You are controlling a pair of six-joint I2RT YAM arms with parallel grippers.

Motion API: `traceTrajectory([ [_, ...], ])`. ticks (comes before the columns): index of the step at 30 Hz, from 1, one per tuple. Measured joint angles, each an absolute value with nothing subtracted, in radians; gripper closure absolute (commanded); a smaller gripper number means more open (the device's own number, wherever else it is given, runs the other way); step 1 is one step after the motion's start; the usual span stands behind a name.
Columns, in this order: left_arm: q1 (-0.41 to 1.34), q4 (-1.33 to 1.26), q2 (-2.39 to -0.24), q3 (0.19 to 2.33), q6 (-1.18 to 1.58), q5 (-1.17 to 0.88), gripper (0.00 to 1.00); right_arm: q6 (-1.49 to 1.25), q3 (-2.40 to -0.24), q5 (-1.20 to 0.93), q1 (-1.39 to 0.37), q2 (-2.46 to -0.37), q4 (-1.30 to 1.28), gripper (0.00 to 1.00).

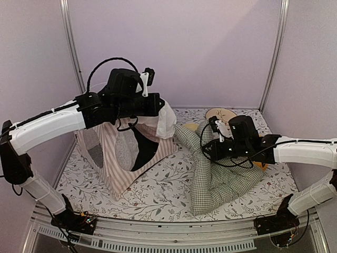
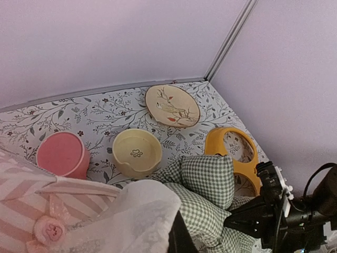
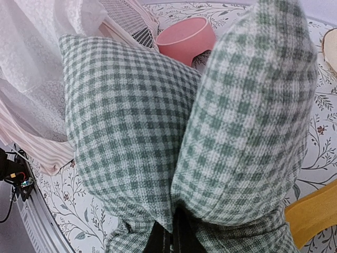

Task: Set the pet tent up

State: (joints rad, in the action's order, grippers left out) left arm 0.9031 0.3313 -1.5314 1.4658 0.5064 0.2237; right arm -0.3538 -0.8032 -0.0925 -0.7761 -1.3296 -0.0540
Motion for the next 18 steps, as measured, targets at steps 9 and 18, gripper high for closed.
traceTrajectory([
  [9,0.760,0.346,-1.672,1.546,0.548,0.088,0.90,-0.355,-0.796,-0.115,-0.776,-1.330,-0.053,1.00],
  [18,0.724,0.313,-1.707,1.572,0.607,0.067,0.97,-0.355,-0.796,-0.113,-0.776,-1.312,-0.079,1.00],
])
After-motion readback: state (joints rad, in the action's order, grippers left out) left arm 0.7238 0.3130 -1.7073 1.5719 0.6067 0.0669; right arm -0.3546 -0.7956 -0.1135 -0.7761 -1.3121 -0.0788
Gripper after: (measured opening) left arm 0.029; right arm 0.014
